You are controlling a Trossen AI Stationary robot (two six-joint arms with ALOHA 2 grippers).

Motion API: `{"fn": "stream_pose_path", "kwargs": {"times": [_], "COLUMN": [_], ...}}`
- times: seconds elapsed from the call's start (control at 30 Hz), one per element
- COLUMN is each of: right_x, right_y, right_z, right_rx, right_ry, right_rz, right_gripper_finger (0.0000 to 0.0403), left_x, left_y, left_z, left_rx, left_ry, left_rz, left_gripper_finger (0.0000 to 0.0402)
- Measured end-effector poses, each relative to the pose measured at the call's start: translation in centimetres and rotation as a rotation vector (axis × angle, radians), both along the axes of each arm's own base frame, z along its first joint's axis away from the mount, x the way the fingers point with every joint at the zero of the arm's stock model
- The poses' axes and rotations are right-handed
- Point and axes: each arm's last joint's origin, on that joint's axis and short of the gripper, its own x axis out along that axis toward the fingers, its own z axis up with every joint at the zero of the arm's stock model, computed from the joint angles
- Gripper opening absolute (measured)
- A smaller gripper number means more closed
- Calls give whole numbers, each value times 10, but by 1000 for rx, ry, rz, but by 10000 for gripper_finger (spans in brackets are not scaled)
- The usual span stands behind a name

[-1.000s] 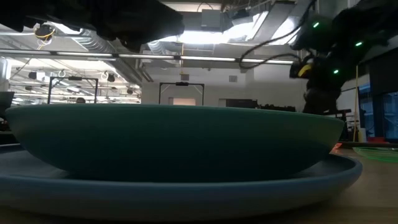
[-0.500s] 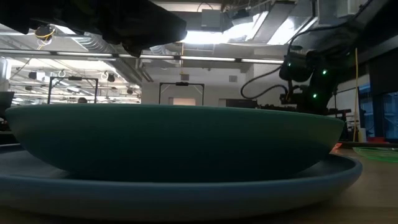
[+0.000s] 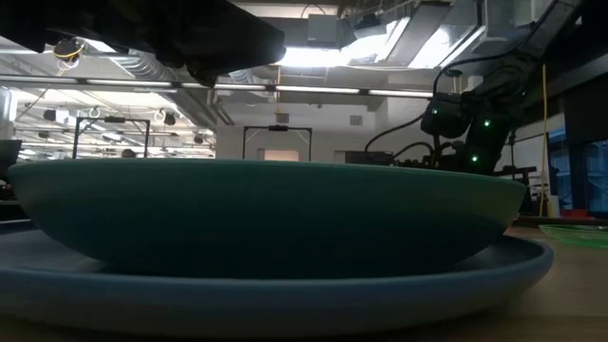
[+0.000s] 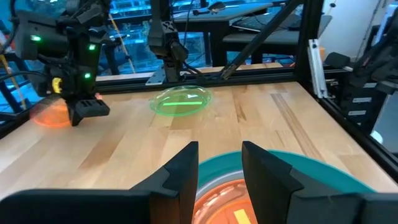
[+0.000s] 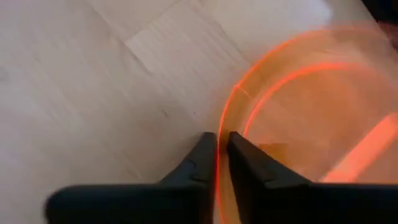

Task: Stack plastic plates
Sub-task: Stack the orange plate on the orange plate

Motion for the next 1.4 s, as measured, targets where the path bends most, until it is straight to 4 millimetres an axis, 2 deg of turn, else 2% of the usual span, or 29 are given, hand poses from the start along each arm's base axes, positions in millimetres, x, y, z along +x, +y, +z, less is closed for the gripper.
{"fn": "stream_pose_path", "kwargs": {"times": [0.1,0.27,0.57,1.0,1.27,1.4], "right_x": [1,10,37,58,66,69], "right_y": [1,18,74,153,203,222], "right_z": [0,3,15,29,41,50], "right_rx": [9,-8,-25,-61,-85,-34], "right_ry": [2,12,-50,-209,-397,-548], "right_rz": [36,127,408,773,1063,1192], "right_gripper_finger": [7,15,5,4,4,4], "left_x": [0,0,0,0,1,1], "left_y": [0,0,0,0,2,2], "left_z": [0,0,0,0,0,0], "left_rx": [-2,-3,-2,0,0,0], "left_ry": [1,1,1,-1,-1,-1], "left_rz": [-13,-13,-12,1,11,11], "left_gripper_finger": [116,116,116,116,116,116]}}
